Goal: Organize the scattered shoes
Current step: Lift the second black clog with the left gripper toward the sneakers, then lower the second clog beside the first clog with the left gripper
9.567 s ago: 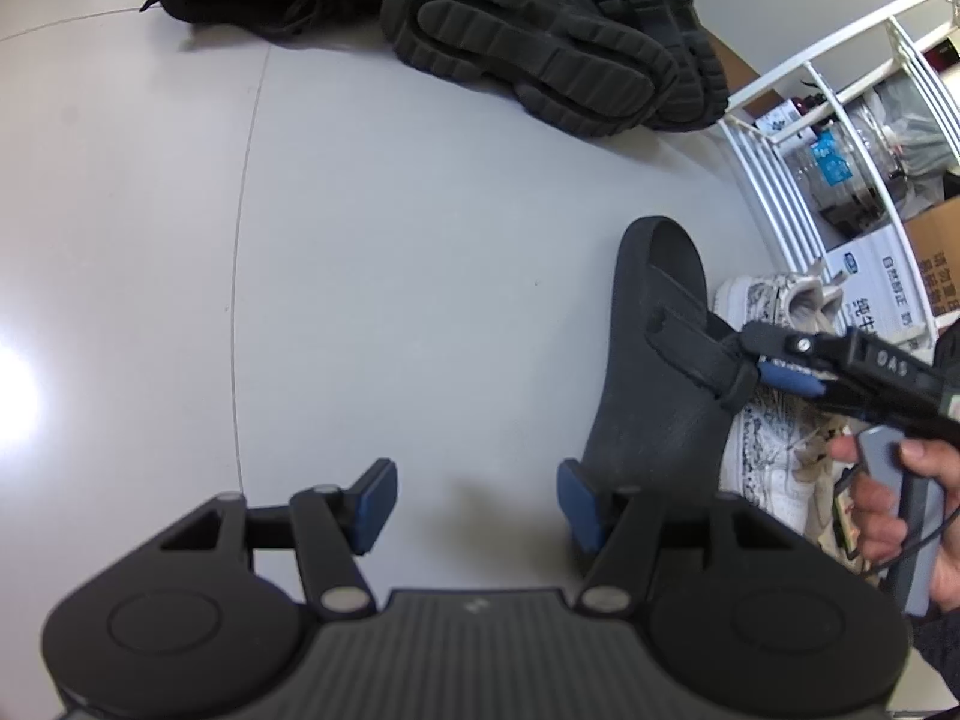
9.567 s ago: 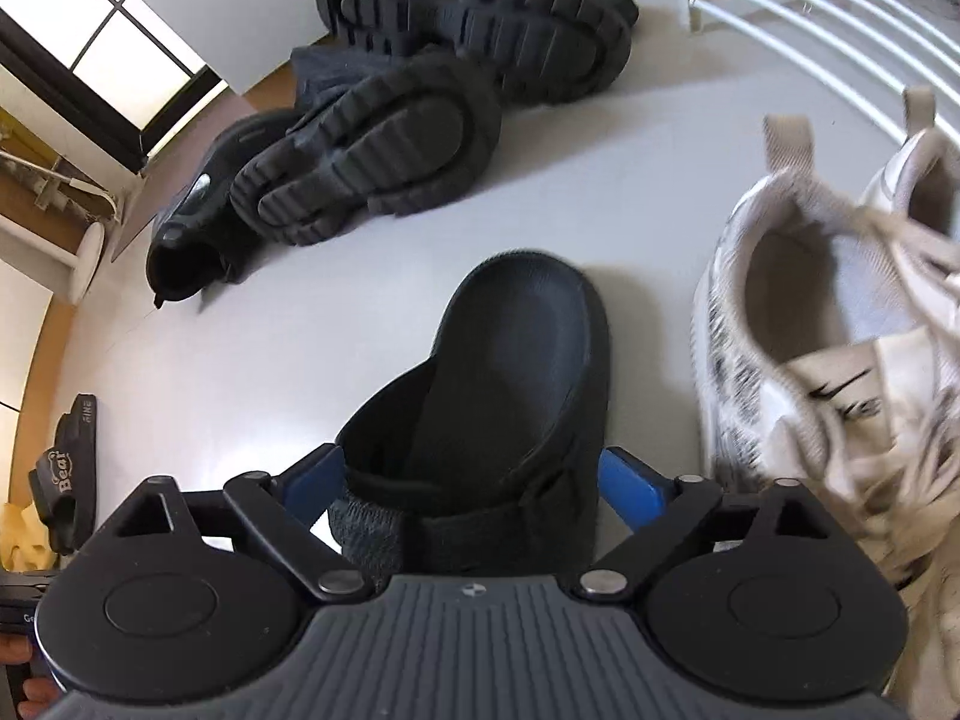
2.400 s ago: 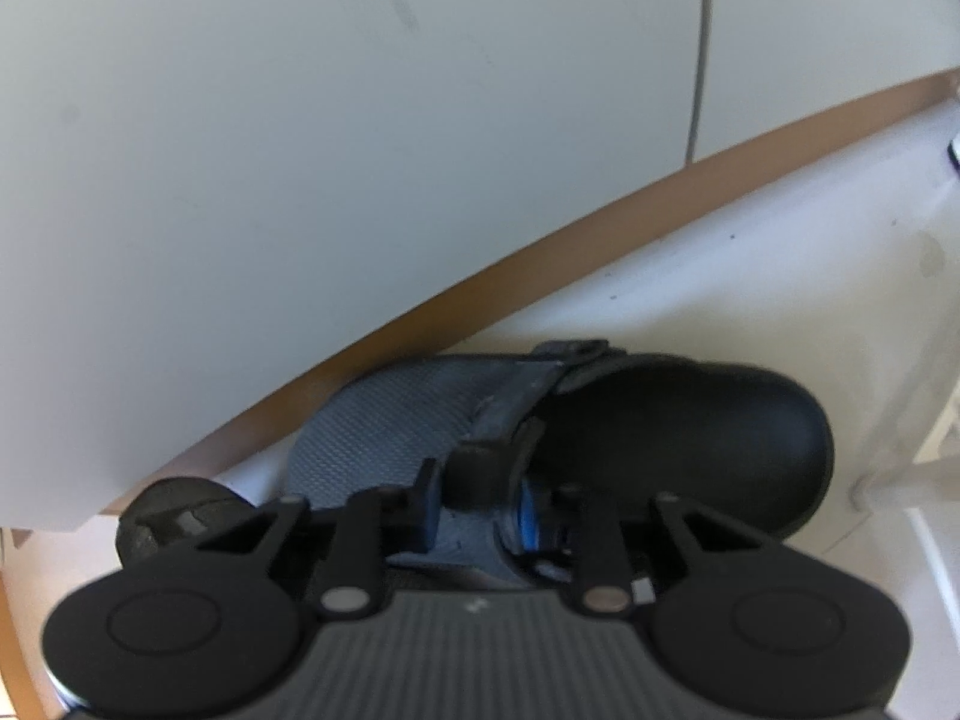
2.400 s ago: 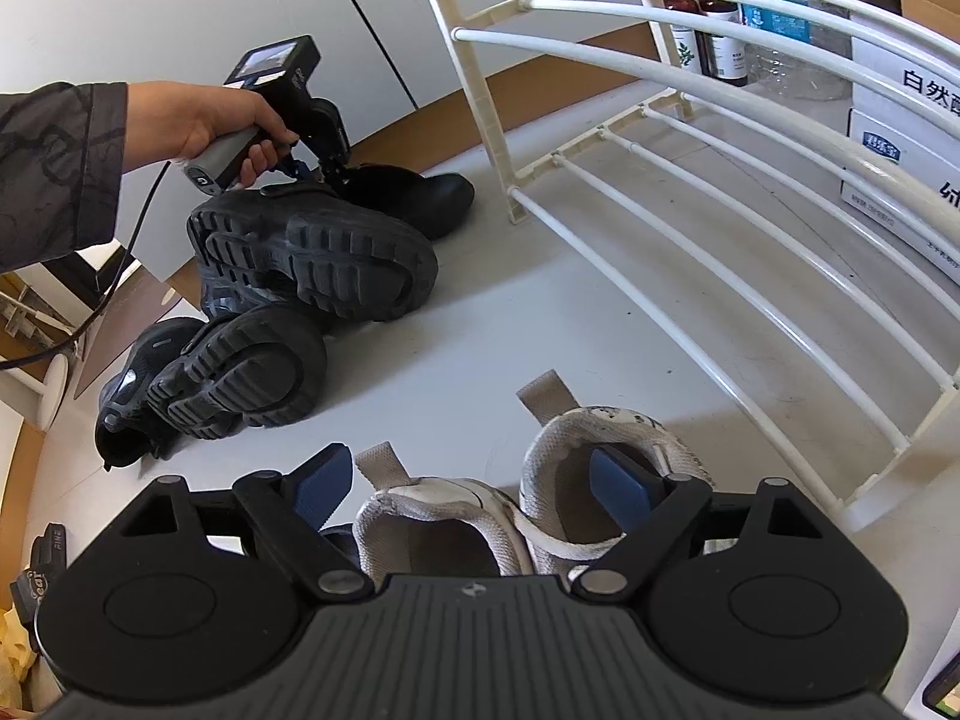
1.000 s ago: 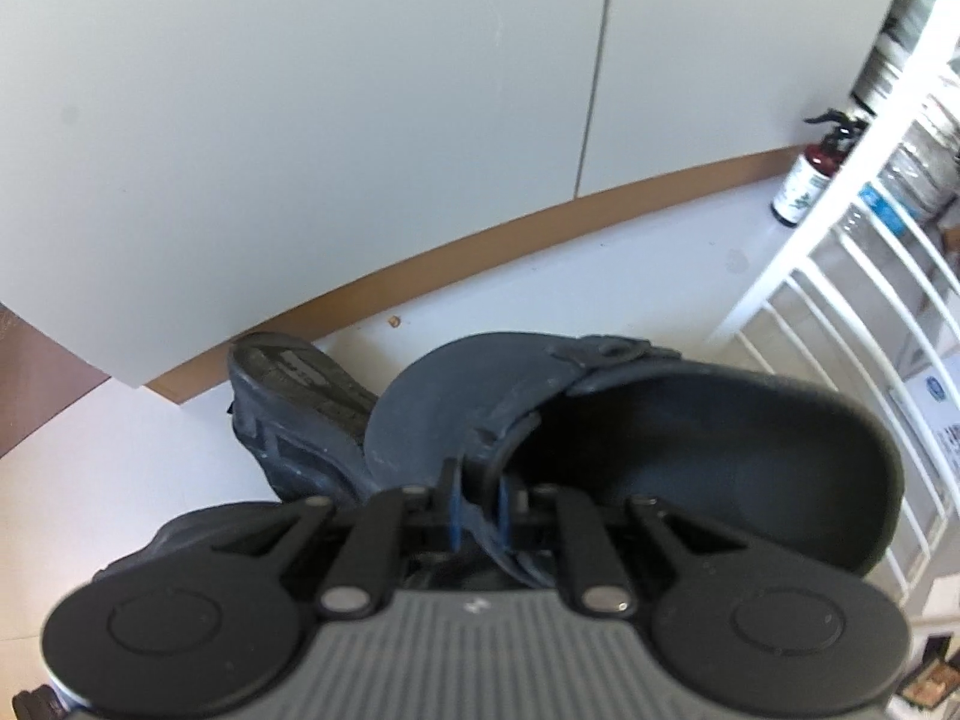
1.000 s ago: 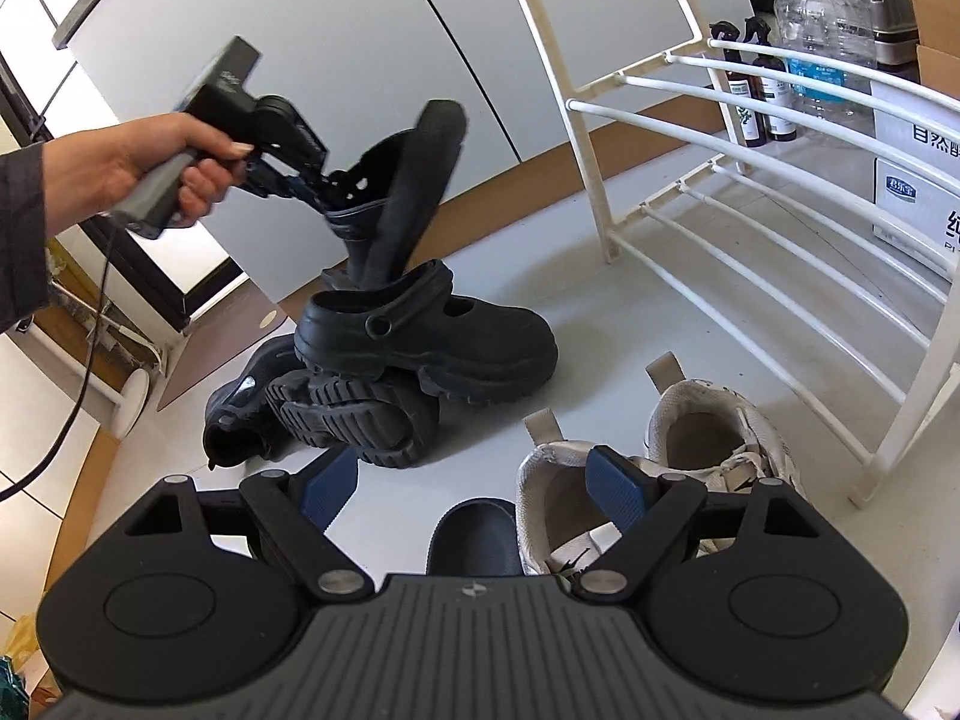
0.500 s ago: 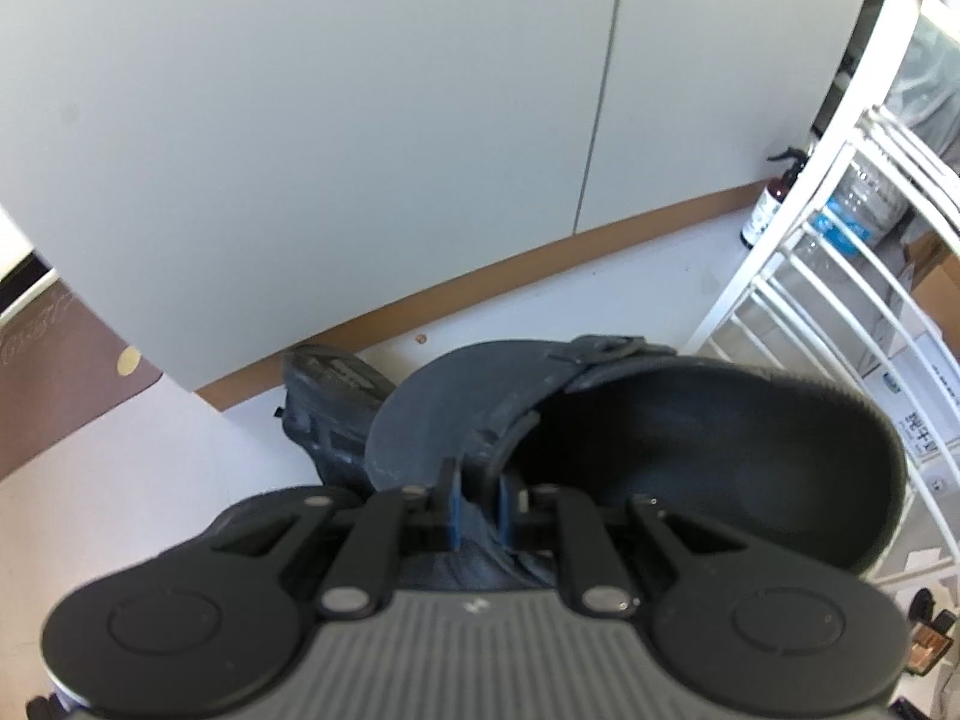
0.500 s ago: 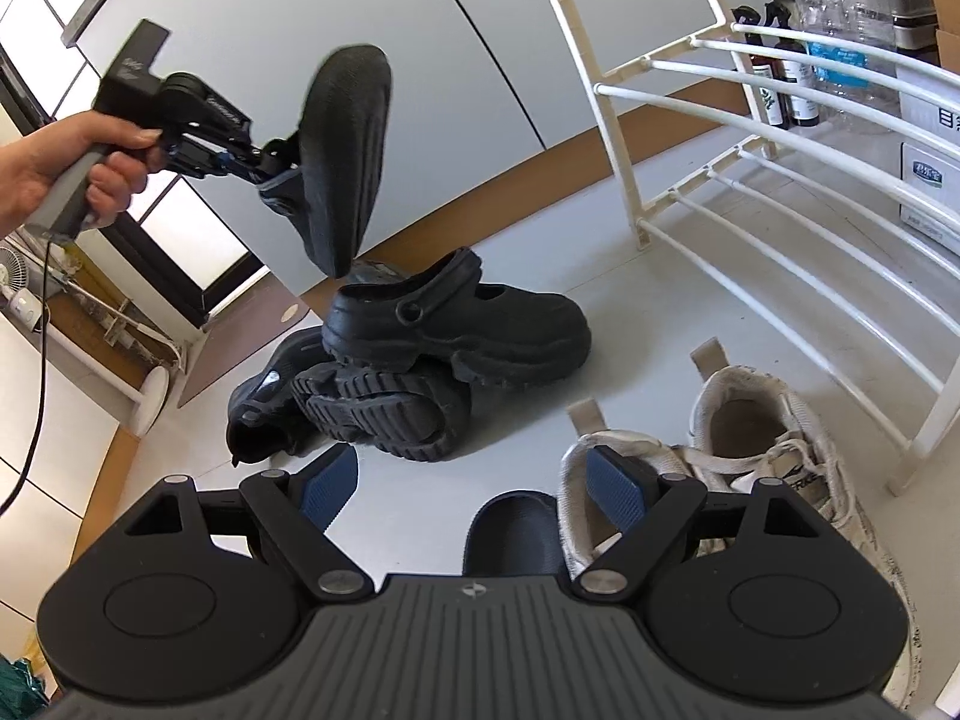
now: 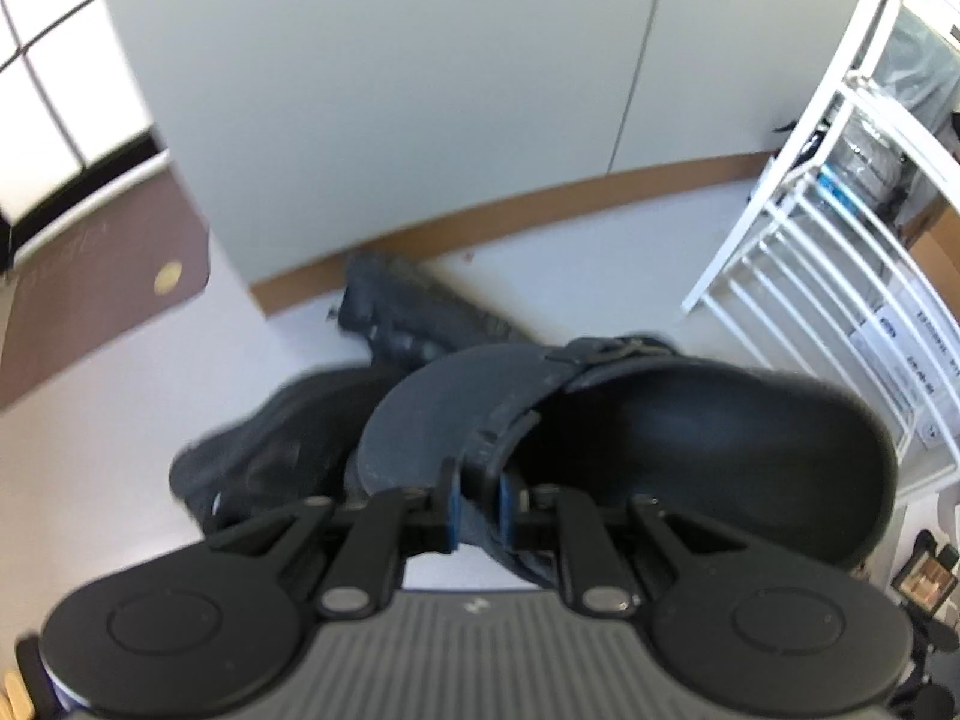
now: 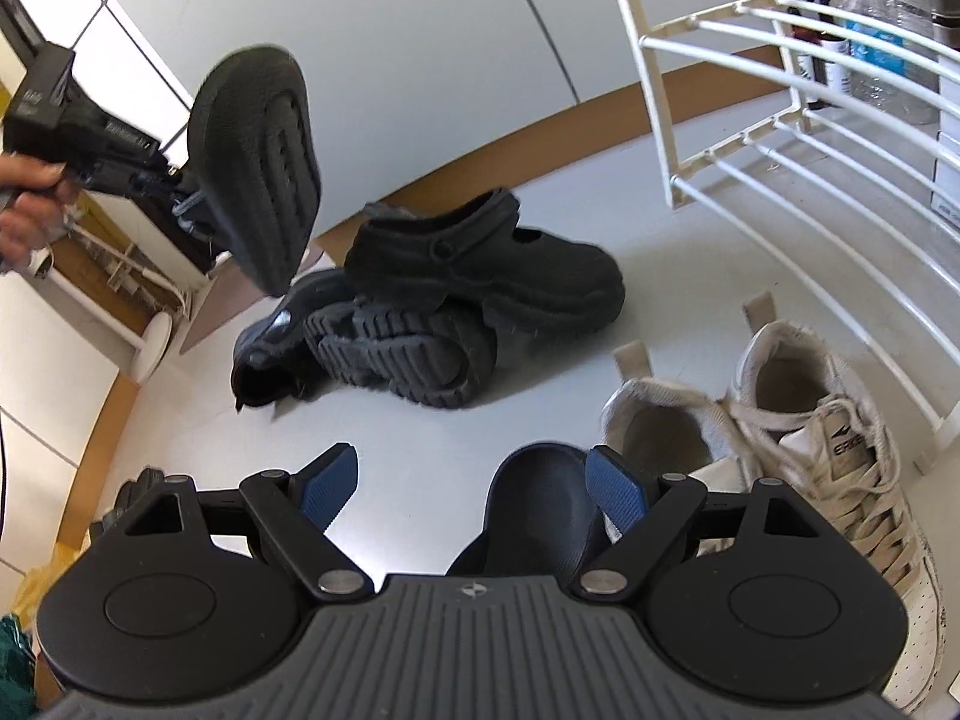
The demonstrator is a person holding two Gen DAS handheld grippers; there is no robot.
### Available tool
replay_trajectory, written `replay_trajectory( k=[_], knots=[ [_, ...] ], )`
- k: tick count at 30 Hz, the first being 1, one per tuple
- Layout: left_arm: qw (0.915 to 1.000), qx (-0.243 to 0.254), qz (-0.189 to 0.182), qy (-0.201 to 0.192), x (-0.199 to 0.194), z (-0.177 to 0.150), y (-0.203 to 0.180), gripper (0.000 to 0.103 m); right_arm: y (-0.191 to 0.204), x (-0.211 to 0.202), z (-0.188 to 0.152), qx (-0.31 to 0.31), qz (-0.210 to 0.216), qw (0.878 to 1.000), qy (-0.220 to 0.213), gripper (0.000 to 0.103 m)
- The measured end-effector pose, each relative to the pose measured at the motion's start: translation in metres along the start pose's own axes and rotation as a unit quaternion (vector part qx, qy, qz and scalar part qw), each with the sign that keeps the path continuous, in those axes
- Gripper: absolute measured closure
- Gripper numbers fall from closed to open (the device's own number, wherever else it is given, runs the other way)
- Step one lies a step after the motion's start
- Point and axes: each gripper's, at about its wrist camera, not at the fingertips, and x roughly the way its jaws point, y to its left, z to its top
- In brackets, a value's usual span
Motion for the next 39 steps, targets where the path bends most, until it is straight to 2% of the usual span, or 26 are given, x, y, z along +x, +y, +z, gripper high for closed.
replay_trajectory(
  k=[4, 12, 15, 21, 25, 32, 39],
  knots=[
    [0.9994, -0.023, -0.003, 0.024, 0.017, -0.041, 0.020, 0.091, 0.008, 0.006, -0.006, -0.013, 0.000, 1.000, 0.017, 0.016],
    [0.9972, -0.038, 0.011, 0.063, 0.052, -0.113, 0.050, 0.090, 0.021, 0.016, -0.015, -0.034, -0.006, 0.998, 0.048, 0.016],
    [0.9959, -0.054, 0.002, 0.072, 0.065, -0.139, 0.056, 0.090, 0.025, 0.021, -0.018, -0.040, -0.006, 0.997, 0.058, 0.016],
    [0.9948, -0.068, -0.024, 0.071, 0.077, -0.170, 0.049, 0.089, 0.034, 0.028, -0.026, -0.054, -0.004, 0.996, 0.076, 0.016],
    [0.9955, -0.058, -0.035, 0.065, 0.078, -0.181, 0.035, 0.086, 0.038, 0.032, -0.031, -0.059, -0.003, 0.995, 0.086, 0.016],
    [0.9932, -0.078, -0.063, 0.059, 0.099, -0.189, 0.020, 0.083, 0.041, 0.035, -0.035, -0.064, -0.001, 0.993, 0.094, 0.016],
    [0.9948, -0.073, -0.056, 0.044, 0.117, -0.193, 0.001, 0.082, 0.040, 0.037, -0.037, -0.065, -0.001, 0.993, 0.101, 0.016]
  ],
)
